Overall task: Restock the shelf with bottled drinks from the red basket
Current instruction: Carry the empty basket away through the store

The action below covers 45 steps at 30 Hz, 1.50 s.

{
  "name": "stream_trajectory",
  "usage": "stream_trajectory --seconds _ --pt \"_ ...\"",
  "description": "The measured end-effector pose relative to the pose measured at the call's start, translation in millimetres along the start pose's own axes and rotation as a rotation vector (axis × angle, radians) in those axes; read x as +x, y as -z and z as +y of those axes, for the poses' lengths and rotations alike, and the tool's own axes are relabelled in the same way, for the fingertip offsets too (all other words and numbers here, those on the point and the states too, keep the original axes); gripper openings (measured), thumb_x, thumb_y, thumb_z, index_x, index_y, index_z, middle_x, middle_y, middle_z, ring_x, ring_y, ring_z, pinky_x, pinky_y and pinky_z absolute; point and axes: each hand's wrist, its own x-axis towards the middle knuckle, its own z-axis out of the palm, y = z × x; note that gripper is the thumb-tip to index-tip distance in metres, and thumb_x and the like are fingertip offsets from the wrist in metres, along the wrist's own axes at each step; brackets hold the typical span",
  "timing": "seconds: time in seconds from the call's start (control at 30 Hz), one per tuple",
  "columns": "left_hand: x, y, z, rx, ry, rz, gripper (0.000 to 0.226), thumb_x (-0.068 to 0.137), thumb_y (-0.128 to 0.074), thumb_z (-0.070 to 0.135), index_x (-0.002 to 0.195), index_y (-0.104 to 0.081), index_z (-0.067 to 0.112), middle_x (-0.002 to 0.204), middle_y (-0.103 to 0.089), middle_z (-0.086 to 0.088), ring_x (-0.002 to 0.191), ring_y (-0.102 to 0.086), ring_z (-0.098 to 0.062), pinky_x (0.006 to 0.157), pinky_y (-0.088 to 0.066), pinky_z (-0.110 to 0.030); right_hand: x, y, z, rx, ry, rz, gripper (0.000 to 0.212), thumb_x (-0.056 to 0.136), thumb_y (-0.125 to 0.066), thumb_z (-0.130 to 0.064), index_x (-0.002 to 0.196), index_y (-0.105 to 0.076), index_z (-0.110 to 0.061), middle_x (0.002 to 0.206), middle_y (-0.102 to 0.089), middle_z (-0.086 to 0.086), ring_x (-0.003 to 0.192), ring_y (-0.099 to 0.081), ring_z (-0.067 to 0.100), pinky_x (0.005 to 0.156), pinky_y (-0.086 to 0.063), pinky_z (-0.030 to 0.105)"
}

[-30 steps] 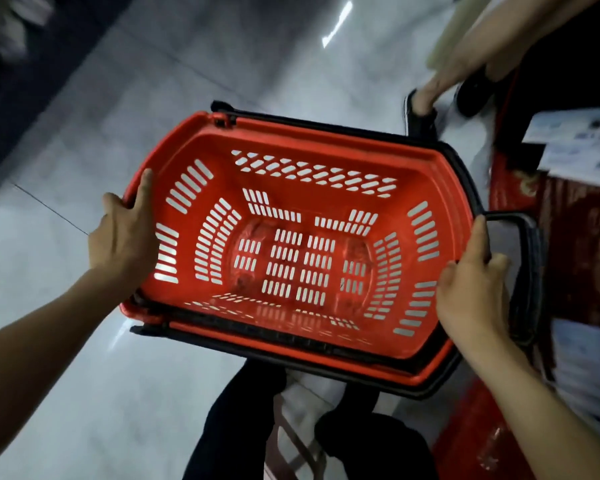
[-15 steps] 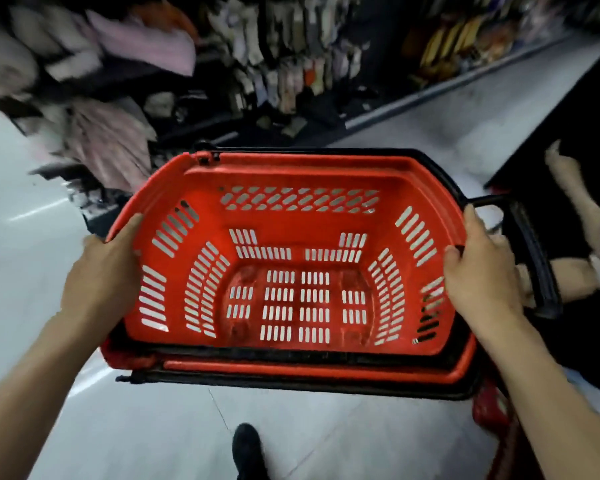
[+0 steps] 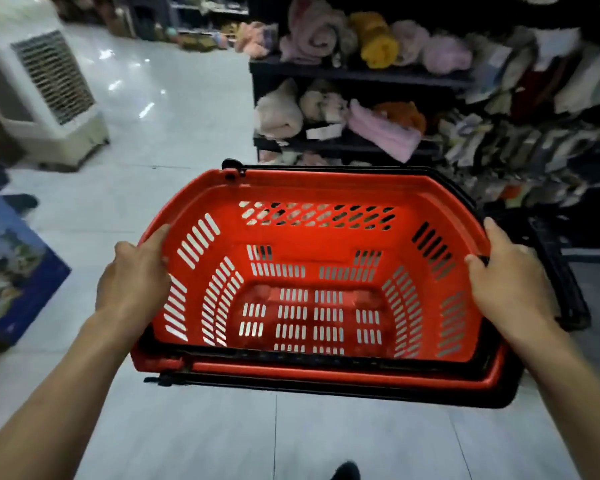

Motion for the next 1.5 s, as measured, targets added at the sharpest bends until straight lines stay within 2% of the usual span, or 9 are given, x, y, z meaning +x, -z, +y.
stream_trajectory --seconds 0.3,0.43,0.53,0.67,0.87,1.03,1.13,1.23,1.5 --pt "37.3 25.4 -127.0 0.112 0.511 0.094 0.058 0.092 -0.056 0.017 0.144 -0.041 0.035 0.102 -0.054 -0.032 0.09 -0.06 -0.052 0.08 -0.051 -0.05 106.6 -122.1 -209.8 0.131 0.441 -0.201 0.063 0.092 -0.058 -0.018 0.151 -0.034 -0.02 0.12 -0.057 0.033 0.108 -0.058 0.047 0.091 -0.047 0.05" --pt "15.8 44.4 -167.6 0.124 0.786 0.19 0.06 0.091 -0.056 0.014 0.144 -0.04 0.037 0.1 -0.058 -0.032 0.088 -0.061 -0.051 0.079 -0.054 -0.049 125.3 -167.2 -327.9 0.233 0.741 -0.299 0.063 0.089 -0.059 -0.015 0.149 -0.038 -0.018 0.115 -0.061 0.033 0.105 -0.059 0.046 0.088 -0.048 0.049" --pt "-19.3 61.3 -191.9 0.168 0.984 0.248 0.061 0.091 -0.055 0.014 0.144 -0.036 0.038 0.102 -0.058 -0.029 0.087 -0.061 -0.05 0.075 -0.053 -0.05 107.5 -196.1 -416.1 0.281 0.958 -0.389 0.065 0.088 -0.057 -0.021 0.148 -0.034 -0.027 0.112 -0.063 0.028 0.101 -0.061 0.045 0.082 -0.052 0.05" --pt "-72.2 91.0 -216.4 0.243 1.266 0.328 0.061 0.094 -0.053 0.018 0.146 -0.032 0.041 0.092 -0.051 -0.026 0.08 -0.06 -0.05 0.075 -0.053 -0.05 42.5 -223.6 -514.6 0.337 1.182 -0.53 0.068 0.088 -0.056 -0.021 0.15 -0.03 -0.031 0.112 -0.063 0.025 0.099 -0.061 0.044 0.079 -0.05 0.048" --pt "-141.1 121.0 -288.8 0.299 1.539 0.425 0.054 0.093 -0.054 0.017 0.141 -0.044 0.04 0.103 -0.064 -0.029 0.088 -0.063 -0.049 0.077 -0.055 -0.049 -97.6 -262.1 -643.6 0.353 1.474 -0.683 0.064 0.085 -0.053 -0.018 0.146 -0.036 -0.028 0.103 -0.063 0.029 0.095 -0.061 0.046 0.075 -0.046 0.045" --pt "-191.6 144.4 -369.2 0.292 1.725 0.453 0.05 0.094 -0.052 0.016 0.141 -0.047 0.033 0.111 -0.064 -0.028 0.093 -0.063 -0.048 0.081 -0.055 -0.053 -227.8 -277.7 -732.7 0.359 1.636 -0.755 0.066 0.084 -0.055 -0.012 0.146 -0.039 -0.026 0.113 -0.066 0.025 0.101 -0.061 0.044 0.074 -0.045 0.043" --pt "-214.5 164.0 -413.8 0.285 1.77 0.517 0.049 0.094 -0.053 0.016 0.141 -0.048 0.029 0.109 -0.066 -0.027 0.091 -0.065 -0.047 0.08 -0.056 -0.055 -298.6 -281.6 -780.6 0.376 1.711 -0.787 0.067 0.085 -0.056 -0.011 0.148 -0.038 -0.024 0.113 -0.067 0.025 0.101 -0.062 0.043 0.072 -0.043 0.04" --pt "-231.9 187.9 -462.8 0.303 1.811 0.513 0.05 0.094 -0.054 0.015 0.142 -0.047 0.026 0.11 -0.066 -0.026 0.092 -0.066 -0.046 0.081 -0.056 -0.055 -358.1 -284.5 -824.1 0.368 1.754 -0.796 0.068 0.088 -0.058 -0.012 0.151 -0.035 -0.019 0.122 -0.063 0.027 0.109 -0.06 0.042 0.08 -0.046 0.042" --pt "-254.3 233.3 -607.1 0.239 1.876 0.565 0.046 0.097 -0.051 0.029 0.143 -0.045 0.029 0.113 -0.07 -0.015 0.088 -0.07 -0.035 0.079 -0.058 -0.052 -514.2 -305.8 -952.6 0.342 1.856 -0.855 0.068 0.091 -0.057 -0.016 0.153 -0.031 -0.018 0.125 -0.06 0.026 0.11 -0.059 0.041 0.082 -0.044 0.043"
